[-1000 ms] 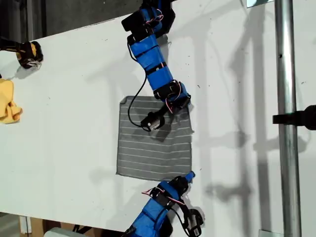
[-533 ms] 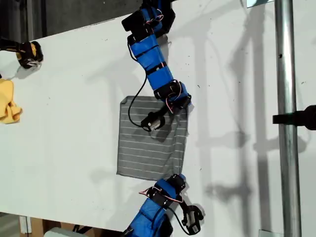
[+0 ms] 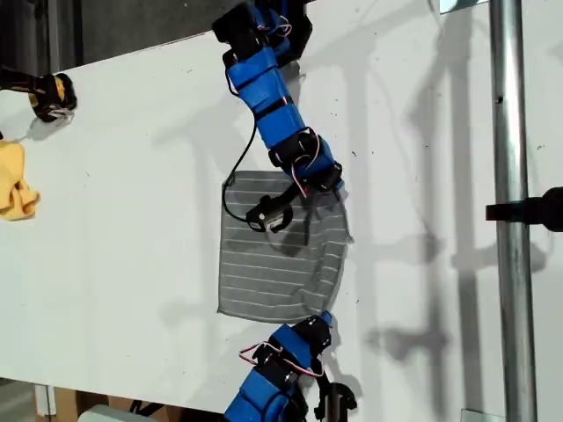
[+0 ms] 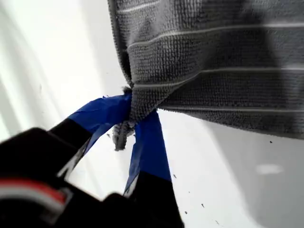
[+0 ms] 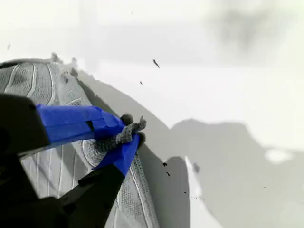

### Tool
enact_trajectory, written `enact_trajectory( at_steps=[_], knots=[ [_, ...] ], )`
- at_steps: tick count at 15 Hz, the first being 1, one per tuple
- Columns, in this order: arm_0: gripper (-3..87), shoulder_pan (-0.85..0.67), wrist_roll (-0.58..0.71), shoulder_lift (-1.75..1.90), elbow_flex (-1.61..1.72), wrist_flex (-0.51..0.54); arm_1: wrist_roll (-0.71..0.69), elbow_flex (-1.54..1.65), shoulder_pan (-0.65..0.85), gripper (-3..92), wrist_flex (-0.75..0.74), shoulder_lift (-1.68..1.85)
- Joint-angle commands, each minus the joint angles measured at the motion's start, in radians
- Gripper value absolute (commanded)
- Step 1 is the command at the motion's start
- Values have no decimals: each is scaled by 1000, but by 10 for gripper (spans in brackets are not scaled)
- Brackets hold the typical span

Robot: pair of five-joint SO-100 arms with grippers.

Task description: Grasp corners of a towel and fold twice.

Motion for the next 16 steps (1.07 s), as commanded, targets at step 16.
enact_trajectory(
  at_steps=[16],
  knots=[
    [-16,-660,491,279,-20,64,-331,57,460,-2,32,342]
  ],
)
